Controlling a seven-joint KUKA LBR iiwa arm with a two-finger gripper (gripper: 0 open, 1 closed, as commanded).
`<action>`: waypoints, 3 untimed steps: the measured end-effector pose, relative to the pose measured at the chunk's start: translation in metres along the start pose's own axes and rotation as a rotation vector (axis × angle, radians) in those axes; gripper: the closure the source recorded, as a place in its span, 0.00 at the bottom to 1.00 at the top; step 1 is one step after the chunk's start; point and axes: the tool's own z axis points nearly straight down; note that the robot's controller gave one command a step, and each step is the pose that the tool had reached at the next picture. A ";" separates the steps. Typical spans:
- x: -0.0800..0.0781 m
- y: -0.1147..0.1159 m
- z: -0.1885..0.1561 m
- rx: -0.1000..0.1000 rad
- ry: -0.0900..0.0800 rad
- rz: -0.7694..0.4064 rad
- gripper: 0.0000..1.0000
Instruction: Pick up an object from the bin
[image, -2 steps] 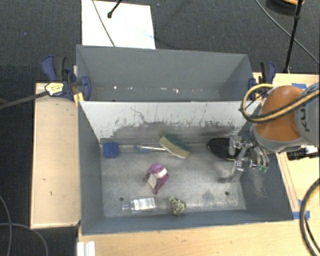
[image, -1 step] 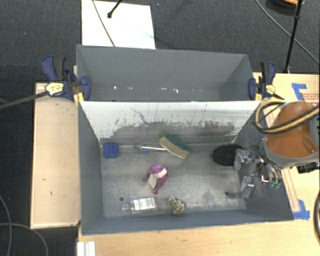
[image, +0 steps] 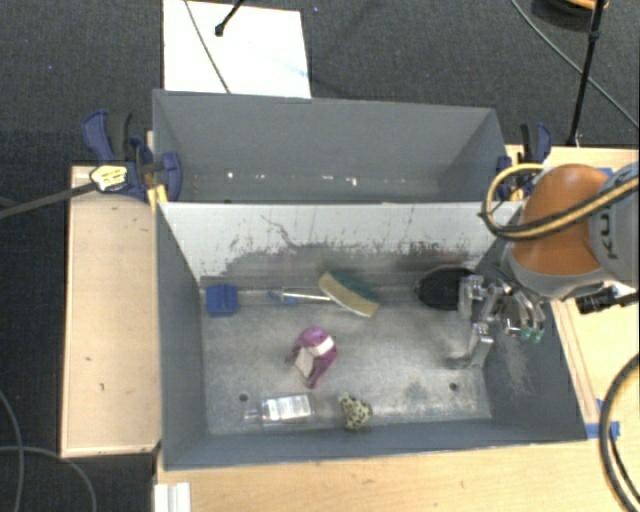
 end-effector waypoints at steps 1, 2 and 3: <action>-0.002 -0.007 -0.072 -0.005 -0.035 -0.144 0.00; -0.021 0.013 -0.013 -0.007 -0.043 -0.153 0.00; -0.009 0.042 -0.005 -0.008 -0.051 -0.117 0.00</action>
Offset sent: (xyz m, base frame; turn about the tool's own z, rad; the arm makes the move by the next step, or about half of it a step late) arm 0.0009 -0.0060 0.0675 -0.1445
